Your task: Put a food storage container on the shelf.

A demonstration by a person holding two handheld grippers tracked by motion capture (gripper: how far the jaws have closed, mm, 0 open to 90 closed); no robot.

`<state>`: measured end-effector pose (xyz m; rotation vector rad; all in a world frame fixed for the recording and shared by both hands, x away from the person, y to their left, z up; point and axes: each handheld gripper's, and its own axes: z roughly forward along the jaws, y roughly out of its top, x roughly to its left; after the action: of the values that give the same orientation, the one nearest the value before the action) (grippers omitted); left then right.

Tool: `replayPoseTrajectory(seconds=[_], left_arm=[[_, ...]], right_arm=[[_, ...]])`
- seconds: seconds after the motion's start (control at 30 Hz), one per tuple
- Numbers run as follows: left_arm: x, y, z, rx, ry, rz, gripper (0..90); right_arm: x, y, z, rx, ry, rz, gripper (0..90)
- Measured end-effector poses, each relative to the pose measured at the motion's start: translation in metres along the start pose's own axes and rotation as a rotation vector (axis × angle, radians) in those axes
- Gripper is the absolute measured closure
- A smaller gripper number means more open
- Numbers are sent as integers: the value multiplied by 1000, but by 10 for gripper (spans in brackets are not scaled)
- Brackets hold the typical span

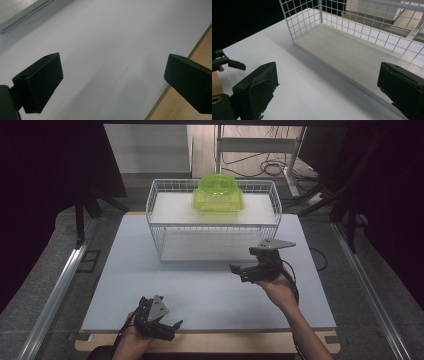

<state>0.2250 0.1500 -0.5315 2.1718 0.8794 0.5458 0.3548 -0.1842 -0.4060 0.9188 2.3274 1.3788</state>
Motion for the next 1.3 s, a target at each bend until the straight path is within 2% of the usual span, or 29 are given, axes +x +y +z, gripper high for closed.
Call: replayPoseTrajectory(seconds=[0.43, 0.93, 1.3], left_arm=[[0, 0, -1, -3, -3, -3, 21], [0, 0, 0, -1, -1, -4, 21], [0, 0, 0, 0, -1, -2, 21]], right_arm=[[7, -30, -8, 49, -10, -20, 13], [5, -66, -24, 91, -44, -5, 14], [5, -96, -26, 131, -74, -13, 13]])
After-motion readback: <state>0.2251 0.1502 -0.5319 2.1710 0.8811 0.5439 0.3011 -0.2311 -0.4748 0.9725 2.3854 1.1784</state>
